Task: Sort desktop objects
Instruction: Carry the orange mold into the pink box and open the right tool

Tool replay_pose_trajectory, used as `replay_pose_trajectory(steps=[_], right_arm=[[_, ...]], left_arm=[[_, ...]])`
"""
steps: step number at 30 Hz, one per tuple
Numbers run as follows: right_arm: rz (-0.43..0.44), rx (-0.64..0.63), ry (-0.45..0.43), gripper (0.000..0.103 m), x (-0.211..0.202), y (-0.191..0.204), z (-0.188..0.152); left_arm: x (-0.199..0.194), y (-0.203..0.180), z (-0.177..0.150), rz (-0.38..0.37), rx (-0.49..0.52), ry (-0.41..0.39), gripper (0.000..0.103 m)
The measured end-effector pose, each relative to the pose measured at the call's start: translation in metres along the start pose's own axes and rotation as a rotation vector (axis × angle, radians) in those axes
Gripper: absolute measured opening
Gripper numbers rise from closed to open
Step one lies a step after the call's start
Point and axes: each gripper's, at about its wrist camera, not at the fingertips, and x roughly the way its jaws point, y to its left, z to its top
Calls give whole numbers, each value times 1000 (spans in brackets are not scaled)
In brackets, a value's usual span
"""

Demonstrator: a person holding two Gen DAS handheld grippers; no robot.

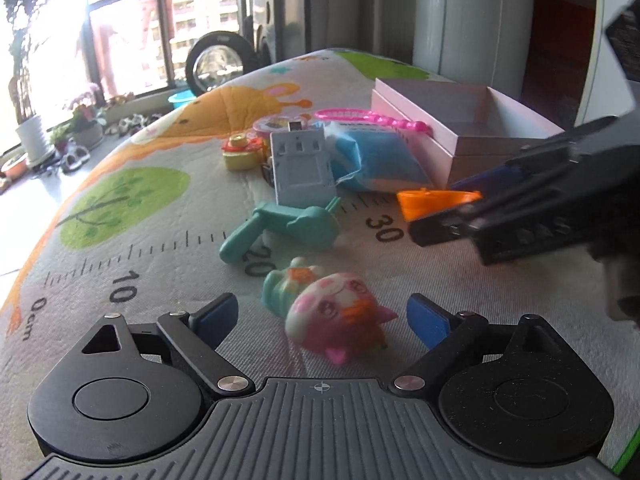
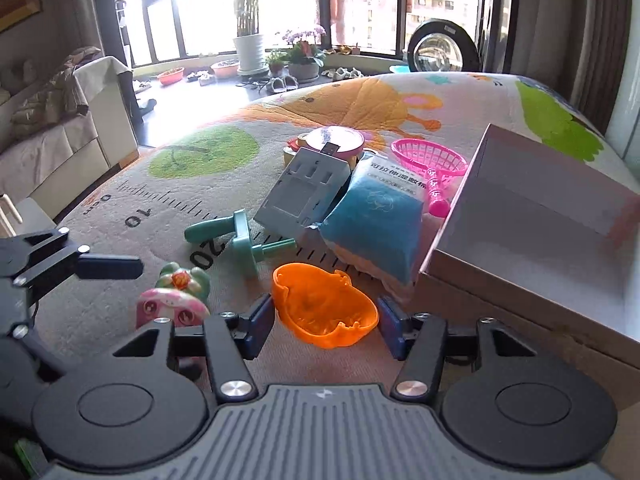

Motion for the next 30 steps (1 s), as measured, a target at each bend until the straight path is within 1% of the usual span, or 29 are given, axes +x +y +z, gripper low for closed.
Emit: replay_pose_trajectory(steps=[2,3,4,5,6,8,10,12,14,16,17,19,20,21,22,23,24,25,27,28,30], right_arm=[[2,-13,-5,56,-21,-2,-13],[-1,-18,-5,56,-31,-3,-20],[-6,-23,-5,56,-40,-4,-27],[-17,-29,-7,56,-50,-6,-33],[-27,-35,-13,56,-60,-7,-40],[-40,-38,-29,56,-79,-11,-51],[-53,-21,-61,56,-102,-19,-57],[-85,2,-126,56,-127,-32,-56],[-157,15,-213,56,-149,-45,-47],[-239,5,-281,56,-158,-57,-35],[-273,-2,-302,56,-157,-64,-26],[-319,-11,-315,56,-146,-79,-8],[-338,-9,-316,56,-136,-87,2],[-342,-6,-316,56,-127,-93,10],[-336,0,-305,57,-117,-102,18],[-338,24,-284,61,-107,-110,23],[-341,55,-267,62,-101,-115,25],[-322,72,-261,63,-98,-118,22],[-260,84,-254,67,-97,-115,8],[-228,83,-242,71,-96,-108,-3],[-178,67,-203,71,-89,-95,-20]], left_arm=[[4,-2,2,-4,-20,5,92],[5,-4,3,6,-20,5,86],[7,-7,3,19,-14,5,74],[7,-9,3,32,-3,6,66],[6,-11,3,43,8,8,53],[-1,-16,4,30,25,1,53],[-18,-26,8,-11,58,-34,52],[-39,-40,21,-67,103,-100,52],[-56,-56,42,-119,156,-188,52],[-61,-72,69,-158,210,-269,52],[-59,-80,85,-161,227,-302,53],[-45,-93,120,-173,241,-350,56],[-35,-97,138,-187,225,-353,56],[-25,-98,154,-196,202,-341,65],[-17,-97,168,-197,171,-330,76],[-13,-94,176,-195,141,-330,80],[-12,-88,179,-190,120,-336,86],[-13,-81,176,-181,107,-344,90],[-16,-64,159,-152,95,-356,97],[-17,-57,146,-126,94,-350,97],[-12,-44,121,-67,94,-302,97]])
